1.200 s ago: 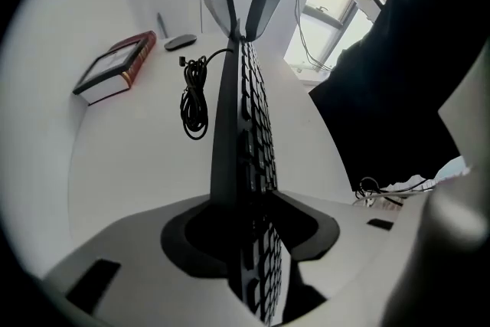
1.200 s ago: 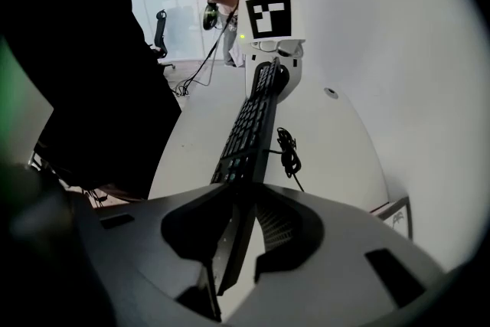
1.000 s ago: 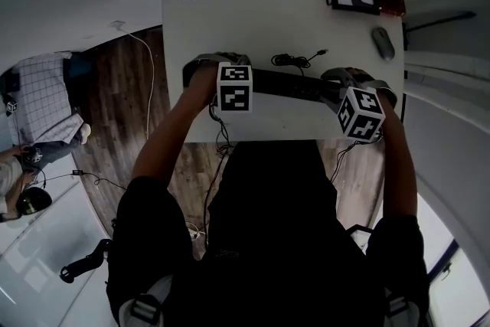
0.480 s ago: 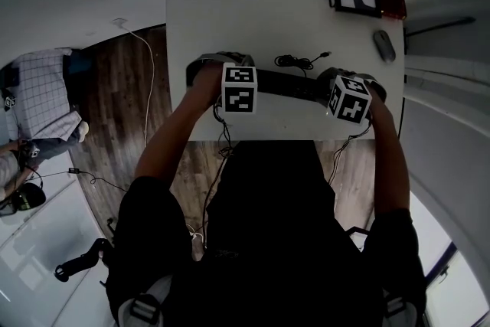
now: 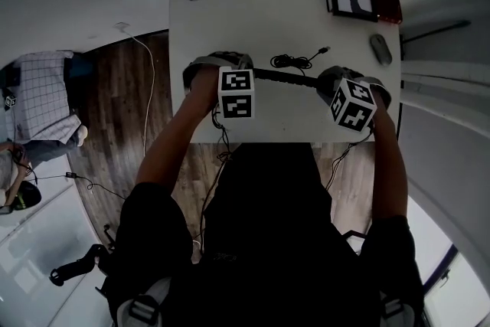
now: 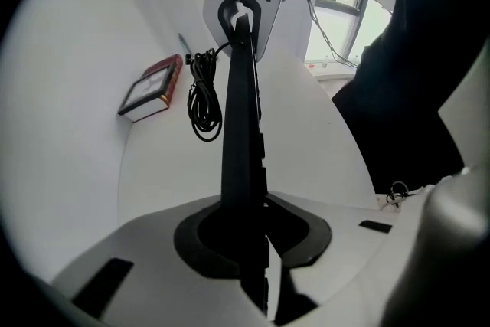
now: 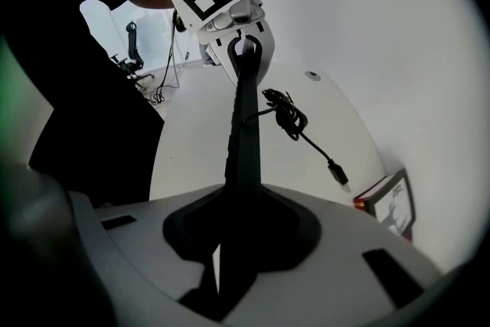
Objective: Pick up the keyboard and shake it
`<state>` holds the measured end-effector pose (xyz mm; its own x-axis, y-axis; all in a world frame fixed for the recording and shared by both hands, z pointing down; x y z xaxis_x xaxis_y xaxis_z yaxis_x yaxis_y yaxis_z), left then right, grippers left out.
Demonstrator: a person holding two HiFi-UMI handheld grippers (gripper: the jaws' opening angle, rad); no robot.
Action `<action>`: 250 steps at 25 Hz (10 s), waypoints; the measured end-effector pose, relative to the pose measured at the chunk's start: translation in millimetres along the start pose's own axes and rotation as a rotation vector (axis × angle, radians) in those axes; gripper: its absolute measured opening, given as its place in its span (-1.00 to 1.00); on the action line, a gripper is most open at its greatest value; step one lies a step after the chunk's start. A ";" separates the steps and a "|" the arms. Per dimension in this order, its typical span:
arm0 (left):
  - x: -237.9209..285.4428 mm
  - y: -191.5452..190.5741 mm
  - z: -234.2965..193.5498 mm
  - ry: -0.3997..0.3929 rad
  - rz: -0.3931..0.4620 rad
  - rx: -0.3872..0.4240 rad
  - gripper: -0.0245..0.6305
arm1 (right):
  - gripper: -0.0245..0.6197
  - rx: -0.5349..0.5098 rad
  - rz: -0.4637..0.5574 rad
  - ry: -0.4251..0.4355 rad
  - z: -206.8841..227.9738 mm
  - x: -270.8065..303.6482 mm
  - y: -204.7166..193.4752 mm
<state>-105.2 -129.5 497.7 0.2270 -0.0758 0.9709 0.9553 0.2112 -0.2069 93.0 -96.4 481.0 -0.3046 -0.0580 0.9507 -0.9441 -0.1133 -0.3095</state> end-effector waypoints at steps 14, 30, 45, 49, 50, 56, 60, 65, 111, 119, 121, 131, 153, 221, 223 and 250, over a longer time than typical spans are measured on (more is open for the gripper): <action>-144.8 36.7 -28.8 0.726 -0.030 0.038 -0.70 | -0.65 -0.259 -0.086 -0.768 0.8 -151.7 46.9; -310.8 180.0 -28.4 1.168 -0.037 0.118 -0.70 | -0.65 -0.309 -0.149 -1.256 -47.7 -357.2 12.6; -384.4 242.3 33.2 1.217 0.229 0.331 -0.70 | -0.65 -0.072 -0.453 -1.421 -180.2 -439.0 31.5; -370.6 237.2 26.9 1.219 0.155 0.337 -0.70 | -0.65 -0.073 -0.379 -1.427 -165.9 -416.0 19.2; -369.7 236.5 26.5 1.230 0.146 0.329 -0.70 | -0.65 -0.081 -0.365 -1.436 -164.4 -413.3 17.6; -366.0 238.3 16.0 1.246 0.053 0.279 -0.70 | -0.65 -0.126 -0.282 -1.425 -133.4 -408.3 2.1; -343.6 219.9 -1.4 1.218 -0.032 0.211 -0.70 | -0.65 -0.187 -0.203 -1.363 -90.7 -383.0 -0.9; -300.6 174.6 -27.8 1.228 -0.217 0.111 -0.70 | -0.65 -0.289 -0.045 -1.303 -18.3 -318.1 7.1; -286.5 39.0 36.9 1.024 -0.188 0.007 -0.70 | -0.65 -0.359 -0.110 -1.056 -44.1 -238.7 122.0; -217.1 33.7 19.5 0.862 -0.167 0.071 -0.70 | -0.65 -0.242 -0.136 -0.930 -34.7 -174.7 90.3; -199.8 28.7 20.4 0.814 -0.166 0.073 -0.70 | -0.65 -0.221 -0.140 -0.883 -34.4 -155.9 85.8; -106.1 22.6 25.6 0.594 -0.175 0.035 -0.70 | -0.65 -0.169 -0.129 -0.642 -27.8 -68.4 43.2; 34.2 18.3 9.4 -0.171 -0.040 -0.148 -0.70 | -0.65 -0.060 -0.117 0.129 8.7 40.2 -22.1; 77.2 -136.8 -15.9 0.095 0.440 -1.194 0.60 | 0.11 -0.057 -0.028 0.000 90.4 77.4 -48.6; 78.9 -136.2 -17.2 0.105 0.444 -1.198 0.61 | 0.12 -0.055 -0.027 -0.052 87.4 78.1 -51.2; 30.1 -69.3 6.7 0.514 0.284 -0.741 -0.50 | -0.51 0.096 0.005 -0.415 34.6 80.2 -23.9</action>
<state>-165.8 -139.9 542.1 0.3566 -0.5739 0.7372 0.6885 -0.3719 -0.6226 95.6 -132.6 564.0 -0.2138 -0.4509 0.8666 -0.9209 -0.2029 -0.3328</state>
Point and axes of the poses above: the fingertips, and each gripper's own axes: x forward along the fingers, z to its right, y out of its top, the point moved 10 cm from there along -x, backward along the fingers, and after that the axes turned 1 degree about -x, right-handed, at the moved point
